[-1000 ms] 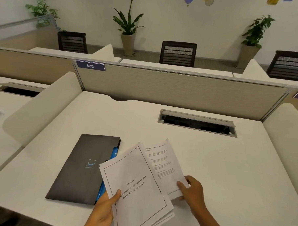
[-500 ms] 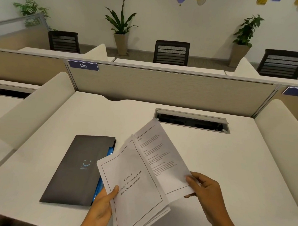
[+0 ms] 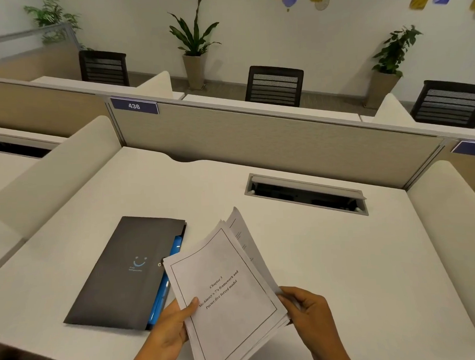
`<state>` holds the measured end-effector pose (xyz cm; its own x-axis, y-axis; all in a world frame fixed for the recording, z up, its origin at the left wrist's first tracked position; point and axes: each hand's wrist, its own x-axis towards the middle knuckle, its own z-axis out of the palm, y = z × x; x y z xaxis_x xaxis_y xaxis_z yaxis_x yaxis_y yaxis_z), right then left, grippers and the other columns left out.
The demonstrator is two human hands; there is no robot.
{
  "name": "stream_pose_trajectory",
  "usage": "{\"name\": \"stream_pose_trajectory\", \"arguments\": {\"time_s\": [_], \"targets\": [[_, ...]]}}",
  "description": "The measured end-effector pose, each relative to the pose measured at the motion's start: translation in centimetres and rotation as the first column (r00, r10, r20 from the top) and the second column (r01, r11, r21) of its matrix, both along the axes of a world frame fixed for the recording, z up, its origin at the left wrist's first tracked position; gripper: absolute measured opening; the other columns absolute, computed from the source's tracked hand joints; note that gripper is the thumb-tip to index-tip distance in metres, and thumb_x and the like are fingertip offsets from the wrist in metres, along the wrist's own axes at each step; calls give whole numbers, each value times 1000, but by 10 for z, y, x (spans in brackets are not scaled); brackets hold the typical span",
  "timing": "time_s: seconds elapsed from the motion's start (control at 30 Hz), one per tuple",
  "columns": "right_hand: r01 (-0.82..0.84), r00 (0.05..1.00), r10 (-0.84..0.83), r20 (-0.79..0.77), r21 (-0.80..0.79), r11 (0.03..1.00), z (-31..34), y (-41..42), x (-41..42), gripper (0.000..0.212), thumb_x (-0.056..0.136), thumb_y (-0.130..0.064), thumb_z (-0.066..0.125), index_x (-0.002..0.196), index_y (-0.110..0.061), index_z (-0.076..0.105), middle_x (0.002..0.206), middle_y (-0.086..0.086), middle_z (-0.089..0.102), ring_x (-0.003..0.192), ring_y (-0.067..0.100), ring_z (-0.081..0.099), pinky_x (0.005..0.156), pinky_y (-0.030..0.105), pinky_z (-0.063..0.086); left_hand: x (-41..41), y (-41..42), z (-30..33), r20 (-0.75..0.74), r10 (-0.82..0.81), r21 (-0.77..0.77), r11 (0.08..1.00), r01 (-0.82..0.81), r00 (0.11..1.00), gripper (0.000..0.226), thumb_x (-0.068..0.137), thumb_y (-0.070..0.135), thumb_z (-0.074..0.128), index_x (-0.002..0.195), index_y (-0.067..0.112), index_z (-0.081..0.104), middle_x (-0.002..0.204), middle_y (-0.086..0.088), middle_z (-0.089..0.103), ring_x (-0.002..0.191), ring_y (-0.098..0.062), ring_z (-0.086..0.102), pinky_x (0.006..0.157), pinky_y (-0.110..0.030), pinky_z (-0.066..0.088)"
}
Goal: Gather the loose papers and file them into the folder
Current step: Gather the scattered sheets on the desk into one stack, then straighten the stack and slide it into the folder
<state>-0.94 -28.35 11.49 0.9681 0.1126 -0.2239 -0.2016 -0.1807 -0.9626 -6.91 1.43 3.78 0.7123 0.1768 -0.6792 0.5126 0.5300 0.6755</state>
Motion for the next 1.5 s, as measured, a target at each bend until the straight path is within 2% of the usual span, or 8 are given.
{"name": "stream_pose_trajectory", "arguments": {"time_s": [0.33, 0.53, 0.67, 0.83, 0.93, 1.03, 1.27, 1.5], "targets": [[-32, 999, 33, -33, 12, 999, -5, 3, 2, 41, 98, 5, 66, 96, -30, 87, 94, 1, 85, 77, 15, 78, 57, 26, 61, 10, -5, 2, 1, -43, -28, 999, 43, 999, 39, 95, 13, 69, 133, 17, 62, 119, -18, 78, 116, -41, 70, 98, -62, 57], [-95, 991, 96, -95, 25, 995, -13, 0, 3, 47, 100, 11, 55, 101, -24, 86, 91, 13, 83, 70, 29, 77, 62, 43, 67, 18, -13, 4, 15, -76, -14, 997, 77, 997, 36, 95, 7, 68, 130, 15, 63, 117, -17, 79, 114, -41, 71, 91, -56, 61], [-105, 968, 107, -225, 22, 994, -13, -8, 10, 28, 107, -21, 56, 107, -28, 84, 102, 5, 84, 85, 24, 80, 74, 44, 69, 20, -13, 4, 17, -81, 0, 997, 81, 997, 36, 93, 2, 69, 127, 14, 64, 116, -16, 79, 108, -38, 75, 81, -49, 64], [-106, 863, 161, -478, 140, 984, -20, -28, 33, 64, 104, -68, 36, 120, -23, 78, 119, 5, 81, 111, 31, 77, 96, 48, 59, 23, -14, 4, 20, -178, 87, 981, 176, 984, 47, 88, 6, 77, 131, 16, 63, 115, -7, 81, 106, -29, 77, 91, -46, 62], [-123, 906, 123, -406, 27, 992, -15, -22, 39, 50, 90, -66, 67, 121, -27, 71, 117, -9, 80, 106, 18, 77, 92, 42, 61, 29, -21, 10, 23, -285, 171, 946, 277, 958, 53, 87, 15, 81, 135, 23, 61, 119, 1, 80, 117, -27, 71, 108, -54, 51], [-101, 964, 103, -246, 20, 995, -12, -13, 45, 62, 73, -57, 89, 124, -28, 69, 118, -9, 80, 107, 12, 78, 97, 43, 63, 39, -35, 20, 47, -368, 259, 902, 344, 929, 56, 89, 20, 79, 139, 26, 54, 124, 5, 77, 118, -22, 69, 103, -47, 56], [13, 997, -19, -78, -87, 996, -5, -5, 47, 45, 83, -32, 88, 121, -30, 64, 113, -6, 78, 100, 16, 79, 84, 42, 68, 60, -51, 42, 81, -441, 432, 824, 368, 894, 65, 97, 27, 70, 153, 25, 38, 146, 0, 59, 133, -25, 57, 114, -51, 48], [169, 982, -167, 90, -18, 985, -3, -7, 41, 34, 87, -15, 84, 106, -41, 74, 103, -13, 82, 92, 8, 79, 76, 27, 67, 71, -63, 60, 246, -382, 552, 811, 196, 891, 43, 101, 22, 62, 136, 42, 47, 129, 14, 67, 114, -8, 67, 79, -16, 60]]}}
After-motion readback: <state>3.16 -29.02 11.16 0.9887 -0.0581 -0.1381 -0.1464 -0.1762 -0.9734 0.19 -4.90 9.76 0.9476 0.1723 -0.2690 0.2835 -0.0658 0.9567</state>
